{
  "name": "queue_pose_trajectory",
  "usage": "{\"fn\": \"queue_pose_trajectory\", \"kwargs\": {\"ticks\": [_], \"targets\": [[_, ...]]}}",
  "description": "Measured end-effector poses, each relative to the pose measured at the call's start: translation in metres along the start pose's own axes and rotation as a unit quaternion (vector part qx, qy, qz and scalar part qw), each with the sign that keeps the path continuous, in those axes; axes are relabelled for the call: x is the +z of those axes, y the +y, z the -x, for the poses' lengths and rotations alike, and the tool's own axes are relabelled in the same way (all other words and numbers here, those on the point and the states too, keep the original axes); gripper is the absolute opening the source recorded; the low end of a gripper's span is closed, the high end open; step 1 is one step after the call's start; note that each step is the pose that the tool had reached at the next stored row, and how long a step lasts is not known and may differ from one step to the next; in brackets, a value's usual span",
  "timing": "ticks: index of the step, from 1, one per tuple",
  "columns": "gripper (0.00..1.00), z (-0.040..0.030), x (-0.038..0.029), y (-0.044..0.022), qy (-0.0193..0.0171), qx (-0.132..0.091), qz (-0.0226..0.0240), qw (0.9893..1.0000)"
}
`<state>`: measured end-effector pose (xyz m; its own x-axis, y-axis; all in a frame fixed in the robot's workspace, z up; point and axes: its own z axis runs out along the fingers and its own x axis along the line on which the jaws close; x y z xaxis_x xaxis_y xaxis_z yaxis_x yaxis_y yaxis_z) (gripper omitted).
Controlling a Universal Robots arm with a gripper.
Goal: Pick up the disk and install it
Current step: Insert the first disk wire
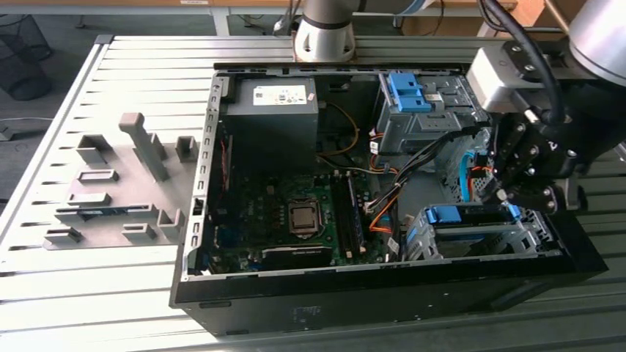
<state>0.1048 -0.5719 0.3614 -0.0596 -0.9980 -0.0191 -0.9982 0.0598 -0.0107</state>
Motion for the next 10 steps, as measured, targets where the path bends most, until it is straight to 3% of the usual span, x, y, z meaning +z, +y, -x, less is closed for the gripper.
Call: {"fn": "queue_pose_trajectory", "kwargs": {"ticks": [3,10], "targets": [[0.11,0.0007,0.0007,-0.0092,0.0,0.0,0.0,1.0],[0.11,0.0017,-0.0037,-0.0106,0.0001,0.0,0.0,1.0]]}}
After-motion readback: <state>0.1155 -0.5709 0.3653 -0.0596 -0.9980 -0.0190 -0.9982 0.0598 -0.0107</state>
